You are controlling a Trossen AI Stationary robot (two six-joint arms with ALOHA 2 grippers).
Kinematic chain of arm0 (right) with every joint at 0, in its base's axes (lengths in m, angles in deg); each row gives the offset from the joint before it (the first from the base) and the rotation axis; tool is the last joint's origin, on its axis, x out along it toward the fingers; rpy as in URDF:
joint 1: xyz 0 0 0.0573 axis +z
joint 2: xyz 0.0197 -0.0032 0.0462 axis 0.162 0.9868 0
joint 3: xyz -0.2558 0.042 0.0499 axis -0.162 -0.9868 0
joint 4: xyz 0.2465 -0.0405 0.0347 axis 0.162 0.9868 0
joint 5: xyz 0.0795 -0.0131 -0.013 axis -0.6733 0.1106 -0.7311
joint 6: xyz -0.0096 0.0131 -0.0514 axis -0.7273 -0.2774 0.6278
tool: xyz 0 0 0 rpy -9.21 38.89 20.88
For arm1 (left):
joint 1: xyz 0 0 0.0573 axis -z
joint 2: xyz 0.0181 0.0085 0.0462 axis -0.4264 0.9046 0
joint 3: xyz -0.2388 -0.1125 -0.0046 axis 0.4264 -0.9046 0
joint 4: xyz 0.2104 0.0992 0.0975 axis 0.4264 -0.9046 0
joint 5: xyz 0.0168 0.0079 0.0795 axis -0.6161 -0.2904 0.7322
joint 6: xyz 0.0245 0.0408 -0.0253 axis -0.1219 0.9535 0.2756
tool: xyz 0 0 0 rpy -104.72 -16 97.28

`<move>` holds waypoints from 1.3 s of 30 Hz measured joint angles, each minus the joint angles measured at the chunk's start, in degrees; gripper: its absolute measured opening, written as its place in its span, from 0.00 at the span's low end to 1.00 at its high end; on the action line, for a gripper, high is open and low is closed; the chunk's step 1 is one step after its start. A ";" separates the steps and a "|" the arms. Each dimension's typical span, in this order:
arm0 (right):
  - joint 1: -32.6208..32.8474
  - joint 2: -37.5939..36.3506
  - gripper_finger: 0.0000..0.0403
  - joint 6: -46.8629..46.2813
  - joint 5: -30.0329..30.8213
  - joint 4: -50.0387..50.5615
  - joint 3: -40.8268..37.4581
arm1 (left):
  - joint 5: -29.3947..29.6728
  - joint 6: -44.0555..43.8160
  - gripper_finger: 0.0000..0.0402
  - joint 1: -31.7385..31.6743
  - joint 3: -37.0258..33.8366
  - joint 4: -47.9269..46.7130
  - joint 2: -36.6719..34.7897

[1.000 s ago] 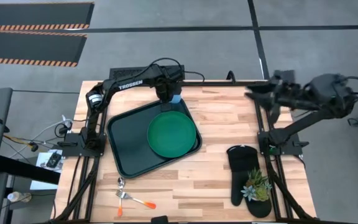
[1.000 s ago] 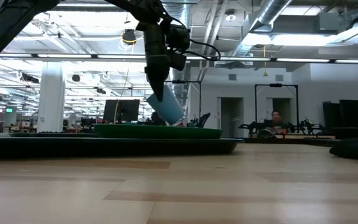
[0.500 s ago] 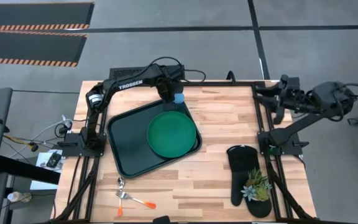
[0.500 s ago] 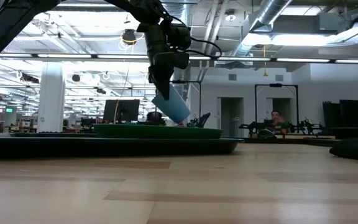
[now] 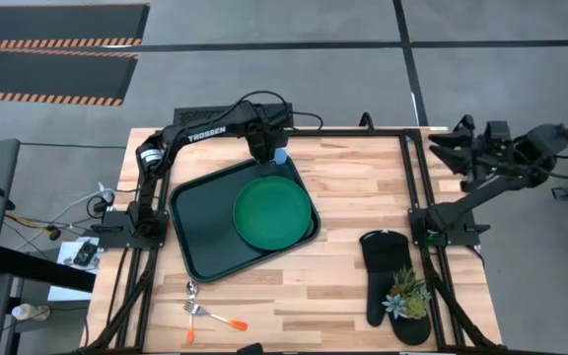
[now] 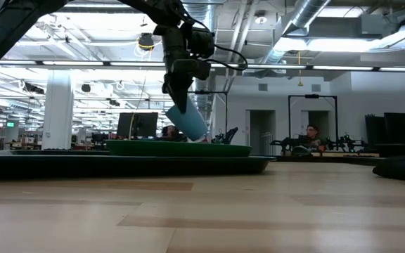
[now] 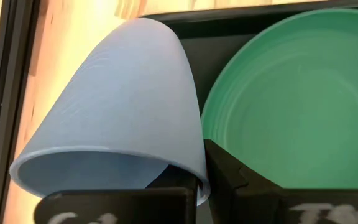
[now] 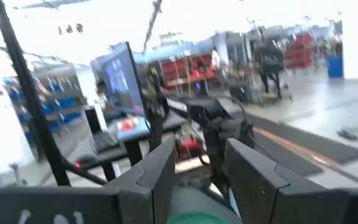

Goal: Pick and place plate/cup/fork/spoon on tray
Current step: Put the blue cup on the top right of the black tray

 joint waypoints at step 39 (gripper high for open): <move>-0.02 -7.01 0.41 -1.15 -0.29 -3.77 -5.45 | 15.07 6.27 0.00 4.53 -0.04 -6.27 5.31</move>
